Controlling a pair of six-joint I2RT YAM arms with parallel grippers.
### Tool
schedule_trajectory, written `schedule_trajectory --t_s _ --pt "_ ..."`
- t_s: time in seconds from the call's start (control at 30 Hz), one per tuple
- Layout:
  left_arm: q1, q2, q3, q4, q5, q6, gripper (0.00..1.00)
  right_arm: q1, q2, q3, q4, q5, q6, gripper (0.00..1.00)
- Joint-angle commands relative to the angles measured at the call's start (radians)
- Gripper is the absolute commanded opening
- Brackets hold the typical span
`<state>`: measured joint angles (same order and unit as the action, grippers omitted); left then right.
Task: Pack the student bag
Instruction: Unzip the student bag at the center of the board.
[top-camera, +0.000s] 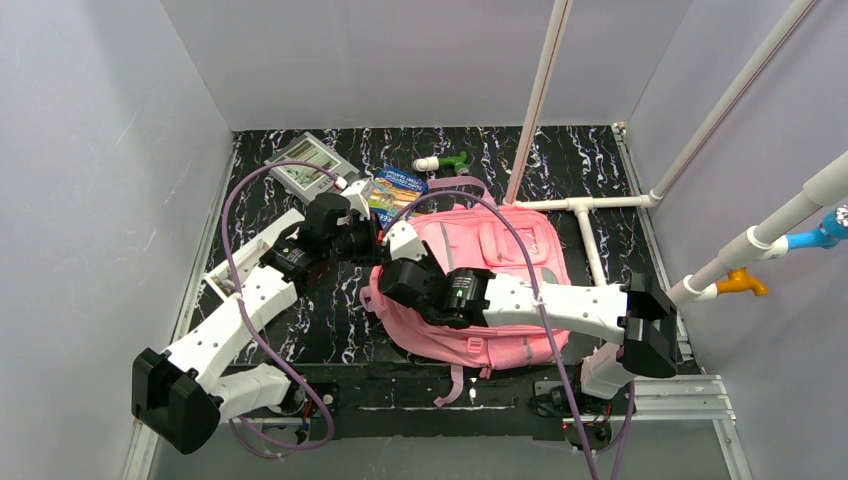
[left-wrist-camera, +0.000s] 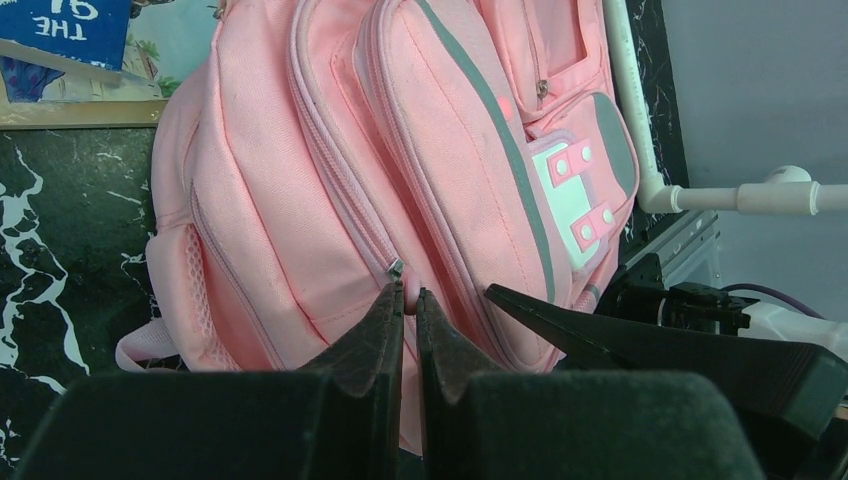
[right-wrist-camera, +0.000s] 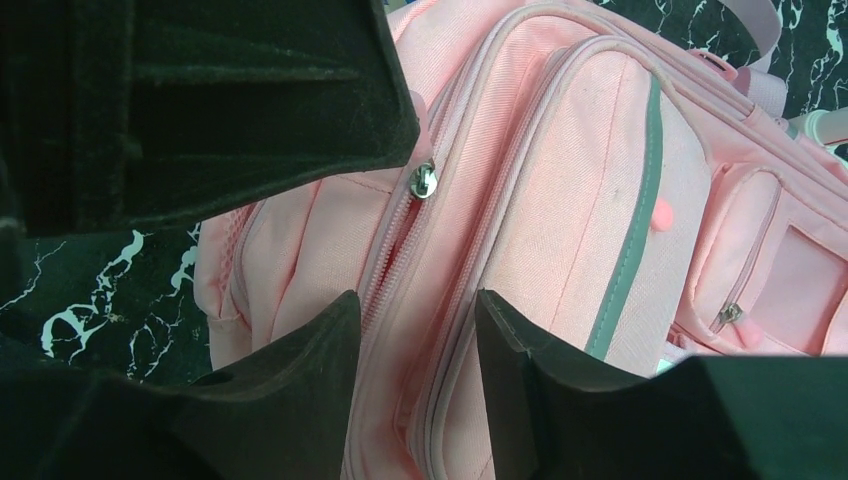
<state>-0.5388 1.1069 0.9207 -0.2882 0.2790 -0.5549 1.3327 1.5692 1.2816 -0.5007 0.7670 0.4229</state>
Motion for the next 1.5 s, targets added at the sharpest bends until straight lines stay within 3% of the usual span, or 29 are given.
schedule_trajectory --t_s 0.0,0.13,0.37,0.4,0.5,0.63,0.93,1.47 --pt "-0.003 -0.054 0.018 0.078 0.057 -0.021 0.0 0.014 0.004 0.015 0.013 0.062 -0.004 0.55" --pt "-0.003 -0.049 0.021 0.077 0.061 -0.021 0.0 0.016 0.033 0.022 -0.032 0.117 0.032 0.63" --pt "-0.003 -0.056 0.018 0.067 0.046 -0.017 0.0 0.023 0.094 0.026 -0.174 0.237 0.111 0.6" --pt "-0.003 -0.056 0.018 0.068 0.042 -0.016 0.0 0.024 0.093 0.023 -0.177 0.238 0.113 0.55" --pt "-0.003 -0.055 0.014 0.055 0.008 -0.016 0.0 0.034 0.051 -0.007 -0.138 0.234 0.094 0.22" --pt "-0.003 -0.047 0.008 0.033 -0.046 -0.011 0.0 0.036 -0.057 -0.1 -0.004 0.173 0.013 0.01" --pt "-0.003 0.018 0.004 0.038 -0.158 0.0 0.0 0.034 -0.258 -0.337 0.273 0.022 -0.19 0.01" --pt "0.002 0.185 0.041 0.113 -0.303 -0.005 0.0 0.034 -0.366 -0.491 0.405 -0.2 -0.229 0.01"
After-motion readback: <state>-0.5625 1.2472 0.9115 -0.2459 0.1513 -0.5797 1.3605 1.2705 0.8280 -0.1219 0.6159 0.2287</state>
